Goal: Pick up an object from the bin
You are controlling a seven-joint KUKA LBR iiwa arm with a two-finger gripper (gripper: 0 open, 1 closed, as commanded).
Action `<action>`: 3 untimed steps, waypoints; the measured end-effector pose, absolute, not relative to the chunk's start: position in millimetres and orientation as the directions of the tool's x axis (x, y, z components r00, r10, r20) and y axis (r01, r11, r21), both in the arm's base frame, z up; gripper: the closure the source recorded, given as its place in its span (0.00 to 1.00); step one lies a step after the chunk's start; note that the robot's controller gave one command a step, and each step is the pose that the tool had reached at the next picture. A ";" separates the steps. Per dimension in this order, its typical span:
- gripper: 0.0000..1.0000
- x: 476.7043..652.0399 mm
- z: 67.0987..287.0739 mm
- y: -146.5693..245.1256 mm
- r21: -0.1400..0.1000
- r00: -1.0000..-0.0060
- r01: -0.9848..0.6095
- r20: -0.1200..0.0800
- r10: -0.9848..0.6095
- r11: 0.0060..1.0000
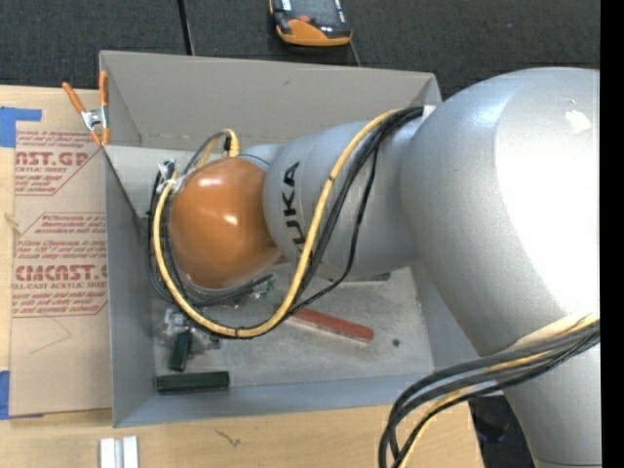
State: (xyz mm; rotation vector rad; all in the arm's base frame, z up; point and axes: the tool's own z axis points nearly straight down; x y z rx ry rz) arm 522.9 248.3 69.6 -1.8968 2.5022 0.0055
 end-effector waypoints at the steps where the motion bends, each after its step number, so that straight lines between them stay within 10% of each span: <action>1: 1.00 524.1 148.9 250.3 -0.004 -0.271 -0.962 -0.007 -0.962 0.271; 2: 1.00 521.4 95.7 249.2 0.004 -0.272 -0.962 -0.002 -0.962 0.272; 3: 1.00 524.5 183.5 252.0 -0.004 -0.273 -0.962 -0.006 -0.962 0.273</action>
Offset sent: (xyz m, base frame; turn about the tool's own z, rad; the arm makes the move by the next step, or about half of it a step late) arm -0.0001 0.0000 0.0277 0.0000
